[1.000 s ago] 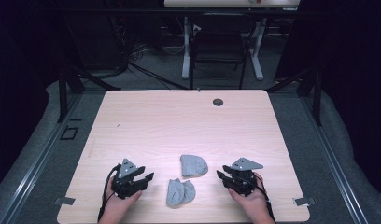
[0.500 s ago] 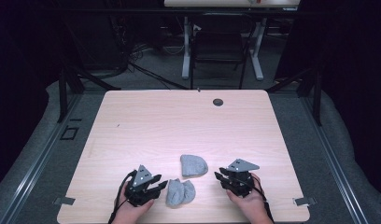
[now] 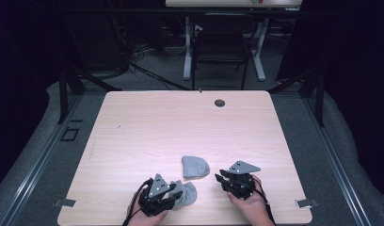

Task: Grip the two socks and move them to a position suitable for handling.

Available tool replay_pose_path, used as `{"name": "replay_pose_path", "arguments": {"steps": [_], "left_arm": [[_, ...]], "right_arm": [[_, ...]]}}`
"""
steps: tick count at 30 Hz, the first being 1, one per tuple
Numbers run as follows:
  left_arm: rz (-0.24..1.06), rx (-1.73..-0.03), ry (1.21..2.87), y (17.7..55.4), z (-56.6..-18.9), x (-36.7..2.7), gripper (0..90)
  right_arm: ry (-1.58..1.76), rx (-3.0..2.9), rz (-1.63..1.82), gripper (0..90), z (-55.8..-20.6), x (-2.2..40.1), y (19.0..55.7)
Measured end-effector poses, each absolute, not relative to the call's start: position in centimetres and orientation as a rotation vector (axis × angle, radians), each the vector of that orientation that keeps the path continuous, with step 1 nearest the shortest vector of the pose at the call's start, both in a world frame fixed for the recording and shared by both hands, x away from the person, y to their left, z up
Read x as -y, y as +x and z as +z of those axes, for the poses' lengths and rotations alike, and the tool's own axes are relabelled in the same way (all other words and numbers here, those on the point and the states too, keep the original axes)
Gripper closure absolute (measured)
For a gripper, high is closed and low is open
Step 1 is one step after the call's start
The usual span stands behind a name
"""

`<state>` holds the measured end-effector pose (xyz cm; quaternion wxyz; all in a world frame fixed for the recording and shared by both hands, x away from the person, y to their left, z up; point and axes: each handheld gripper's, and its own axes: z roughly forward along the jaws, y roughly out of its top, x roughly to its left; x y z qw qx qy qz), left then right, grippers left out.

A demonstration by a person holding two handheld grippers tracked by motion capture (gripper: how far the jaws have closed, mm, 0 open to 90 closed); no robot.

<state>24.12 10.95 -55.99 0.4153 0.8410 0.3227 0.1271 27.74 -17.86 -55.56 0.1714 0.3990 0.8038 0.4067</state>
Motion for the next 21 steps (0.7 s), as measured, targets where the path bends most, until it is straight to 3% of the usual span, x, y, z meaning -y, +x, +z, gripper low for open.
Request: {"name": "replay_pose_path", "arguments": {"steps": [4, 10, 14, 21], "left_arm": [[0.293, -0.808, 2.114, 23.8, -56.5, -10.1, 58.8], [0.308, -0.783, 2.150, 23.4, -56.9, -9.4, 60.4], [0.303, -0.781, 2.176, 23.4, -57.2, -9.2, 72.1], [0.295, -0.788, 2.168, 23.5, -57.1, -9.5, 84.0]], "right_arm": [[1.117, -2.288, 1.147, 78.8, -55.5, 17.6, 27.6], [1.092, -2.307, 1.126, 80.0, -55.5, 17.3, 27.5], [1.078, -2.314, 1.144, 80.7, -55.5, 17.0, 27.4], [1.031, -2.368, 1.153, 82.2, -55.7, 16.0, 27.2]]}}
